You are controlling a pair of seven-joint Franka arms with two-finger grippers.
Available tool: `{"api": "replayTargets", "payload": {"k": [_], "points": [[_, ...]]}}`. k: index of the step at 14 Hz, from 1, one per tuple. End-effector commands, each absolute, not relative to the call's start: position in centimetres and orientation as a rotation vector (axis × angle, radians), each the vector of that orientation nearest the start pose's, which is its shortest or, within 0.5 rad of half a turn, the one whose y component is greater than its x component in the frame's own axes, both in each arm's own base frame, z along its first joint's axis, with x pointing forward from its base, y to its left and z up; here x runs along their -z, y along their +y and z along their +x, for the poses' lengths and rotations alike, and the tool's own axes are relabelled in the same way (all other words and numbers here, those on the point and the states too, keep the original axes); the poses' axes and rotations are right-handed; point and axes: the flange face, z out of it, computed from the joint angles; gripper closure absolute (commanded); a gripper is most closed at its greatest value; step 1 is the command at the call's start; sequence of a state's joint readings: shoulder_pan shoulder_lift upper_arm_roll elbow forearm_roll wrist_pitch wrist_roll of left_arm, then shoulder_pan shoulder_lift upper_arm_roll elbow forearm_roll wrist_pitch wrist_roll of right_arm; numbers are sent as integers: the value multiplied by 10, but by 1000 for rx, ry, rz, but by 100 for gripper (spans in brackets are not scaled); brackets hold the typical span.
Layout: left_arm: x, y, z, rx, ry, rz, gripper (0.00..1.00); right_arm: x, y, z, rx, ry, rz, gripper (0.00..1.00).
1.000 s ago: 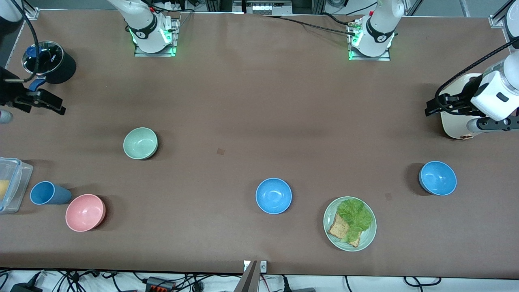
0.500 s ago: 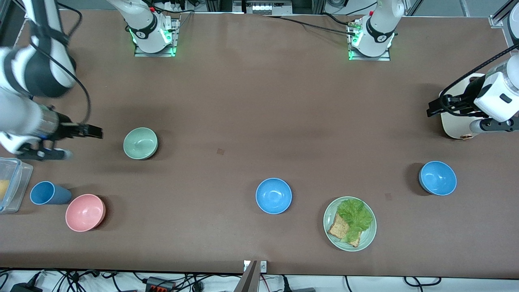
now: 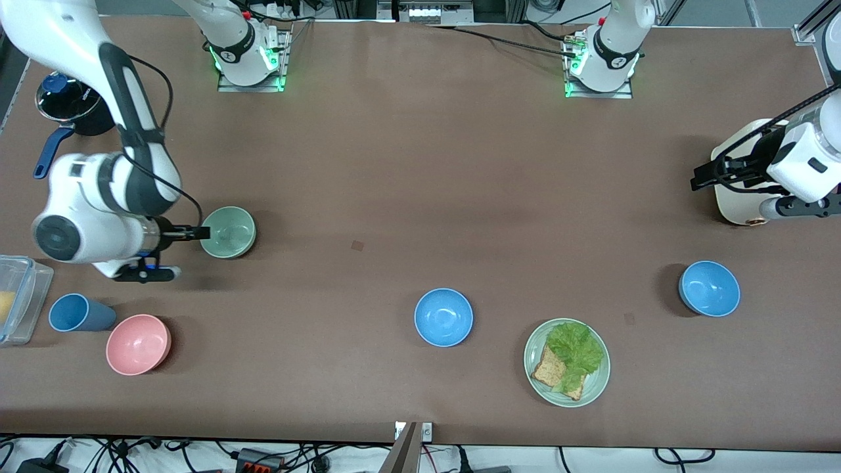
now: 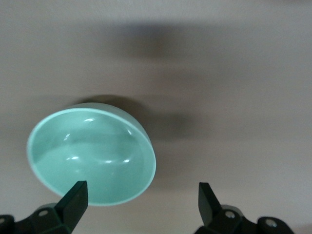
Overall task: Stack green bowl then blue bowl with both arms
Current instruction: 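Reach the right gripper down to the pale green bowl rim, then slide the green bowl inward while the left gripper reaches the blue bowl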
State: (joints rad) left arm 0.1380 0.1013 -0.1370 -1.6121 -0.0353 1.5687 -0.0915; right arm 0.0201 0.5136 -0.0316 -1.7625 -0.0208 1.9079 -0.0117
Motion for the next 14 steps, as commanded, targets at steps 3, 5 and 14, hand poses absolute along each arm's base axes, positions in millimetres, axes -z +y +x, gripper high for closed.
{"api": "replayTargets", "payload": {"k": [3, 5, 14], "points": [[-543, 1, 580, -263, -143, -3197, 0, -215, -10, 609, -626, -11, -3111, 19], [-539, 0, 581, -276, -139, -3197, 0, -211, -11, 607, -641, -9, -3107, 54], [-454, 58, 639, -359, -173, -3212, 0, -262, 45, 629, -570, -137, -3073, 100]]}}
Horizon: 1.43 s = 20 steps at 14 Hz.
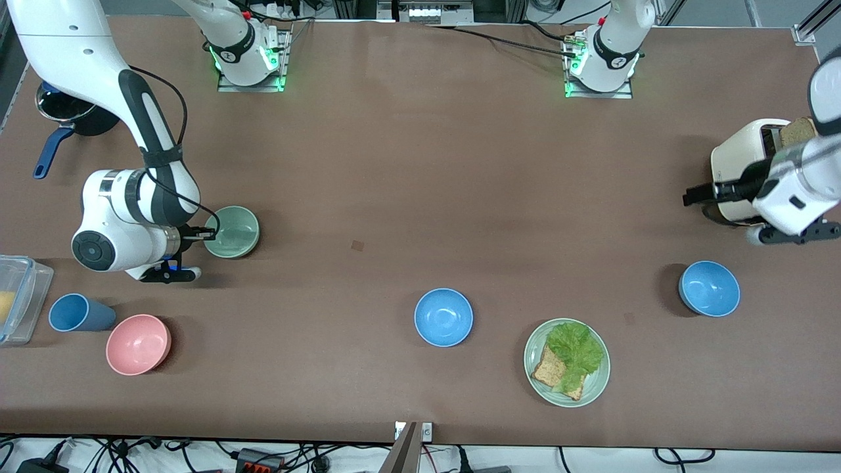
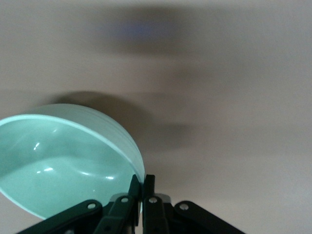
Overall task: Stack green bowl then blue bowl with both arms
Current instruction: 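Slide the green bowl inward while the left gripper reaches the blue bowl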
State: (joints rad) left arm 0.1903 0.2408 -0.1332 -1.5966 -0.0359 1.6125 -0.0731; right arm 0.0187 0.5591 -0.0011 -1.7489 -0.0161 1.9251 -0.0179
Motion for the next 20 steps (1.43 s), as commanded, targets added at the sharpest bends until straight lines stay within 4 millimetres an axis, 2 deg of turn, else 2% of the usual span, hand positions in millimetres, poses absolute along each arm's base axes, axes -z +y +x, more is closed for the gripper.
{"api": "replayTargets", "payload": {"k": [1, 3, 4, 6, 8, 11, 12, 14, 16, 17, 20], "points": [[-434, 72, 650, -385, -140, -3225, 0, -284, 77, 634, -561, -152, -3025, 100], [-397, 124, 667, -367, -61, -3246, 0, -311, 130, 637, -523, -174, -2973, 100], [-381, 136, 675, -324, 56, -3258, 0, -317, 163, 633, -510, -172, -2964, 100], [-355, 164, 683, -228, 188, -3248, 0, -324, 238, 611, -518, -164, -2978, 100], [-329, 183, 686, -197, 293, -3210, 0, -315, 320, 582, -518, -155, -3007, 100], [-301, 199, 691, -149, 420, -3159, 0, -290, 388, 554, -483, -96, -3012, 100], [-294, 204, 692, -148, 427, -3145, 0, -280, 411, 538, -499, -101, -3021, 100], [-276, 209, 687, -188, 425, -3145, 0, -258, 438, 518, -524, -69, -3036, 100], [-258, 214, 684, -224, 425, -3148, 0, -254, 458, 506, -504, -52, -3013, 100], [-249, 223, 682, -236, 426, -3133, 0, -252, 468, 497, -536, -46, -2990, 100], [-230, 239, 681, -196, 450, -3112, 0, -236, 474, 487, -596, -43, -2980, 100]]}}
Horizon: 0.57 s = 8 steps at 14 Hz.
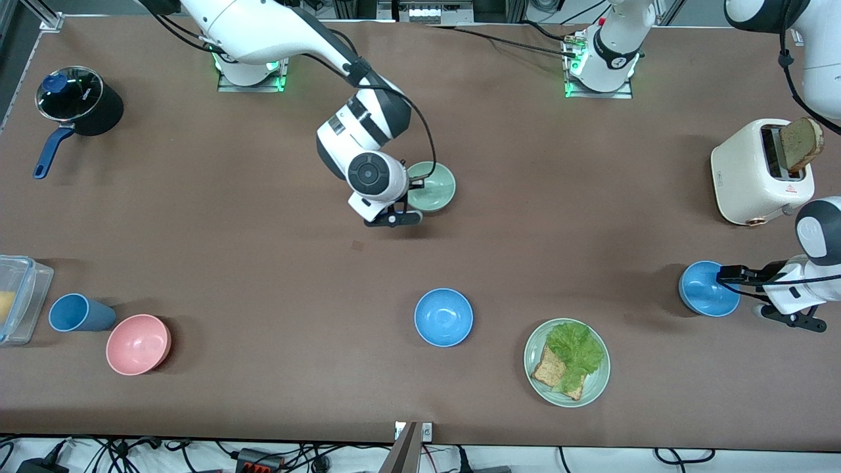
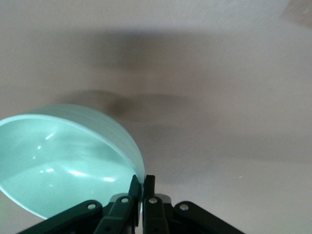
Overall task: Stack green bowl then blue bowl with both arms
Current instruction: 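Slide the green bowl inward while the left gripper reaches the blue bowl, then release the green bowl while the left gripper grasps the blue bowl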
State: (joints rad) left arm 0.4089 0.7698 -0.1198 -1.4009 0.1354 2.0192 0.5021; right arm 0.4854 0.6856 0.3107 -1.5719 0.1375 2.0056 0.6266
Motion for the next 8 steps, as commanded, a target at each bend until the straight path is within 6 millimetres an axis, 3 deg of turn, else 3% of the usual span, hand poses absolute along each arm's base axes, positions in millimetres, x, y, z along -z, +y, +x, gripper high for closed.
{"api": "replayTargets", "payload": {"k": [1, 2, 3, 4, 6, 8], "points": [[-229, 239, 681, -188, 453, -3111, 3, -233, 474, 486, -600, -42, -2980, 100], [-223, 239, 681, -199, 455, -3113, 9, -227, 472, 486, -608, -43, -2985, 100], [-217, 238, 680, -209, 455, -3118, 19, -227, 472, 487, -606, -43, -2987, 65], [-212, 238, 679, -216, 454, -3122, 28, -231, 473, 488, -603, -15, -2985, 1], [-202, 234, 680, -225, 456, -3135, 47, -254, 467, 504, -567, 105, -2979, 0], [-200, 227, 682, -223, 468, -3143, 68, -321, 462, 517, -456, 97, -2972, 0]]}}
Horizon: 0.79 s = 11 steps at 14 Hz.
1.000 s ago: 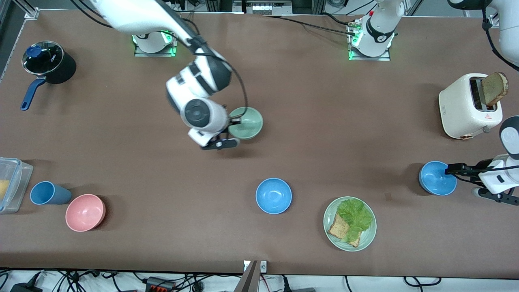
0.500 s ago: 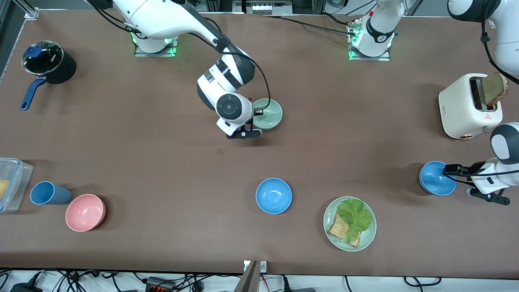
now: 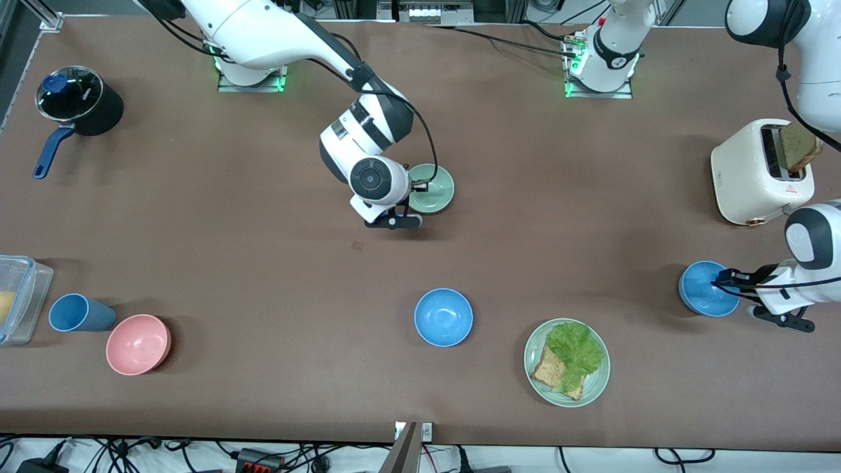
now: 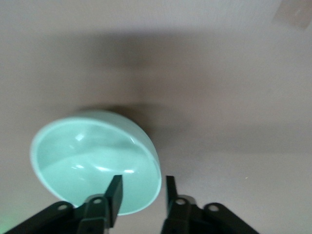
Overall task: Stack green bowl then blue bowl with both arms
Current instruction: 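Release the green bowl while the left gripper grasps the blue bowl, then carry the blue bowl with the left gripper over the green bowl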
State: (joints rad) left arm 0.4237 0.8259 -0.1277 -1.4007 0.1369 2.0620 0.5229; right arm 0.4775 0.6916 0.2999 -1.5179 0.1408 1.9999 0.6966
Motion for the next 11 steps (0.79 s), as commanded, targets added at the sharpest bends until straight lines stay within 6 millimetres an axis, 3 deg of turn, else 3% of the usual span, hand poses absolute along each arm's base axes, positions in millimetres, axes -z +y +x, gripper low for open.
{"api": "replayTargets", "payload": {"k": [1, 2, 4, 7, 8, 11], "points": [[-203, 228, 683, -211, 459, -3152, 76, -347, 450, 528, -428, 115, -2976, 0], [-207, 228, 683, -207, 458, -3151, 87, -374, 427, 546, -406, 160, -2976, 0], [-211, 221, 685, -214, 463, -3163, 100, -423, 378, 581, -353, 254, -2961, 0], [-238, 184, 686, -298, 525, -3222, 100, -464, 317, 621, -171, 334, -3012, 0], [-252, 175, 685, -318, 549, -3230, 100, -472, 300, 628, -124, 323, -3041, 0], [-302, 135, 681, -373, 555, -3322, 100, -499, 225, 647, -62, 253, -3090, 0]]}}
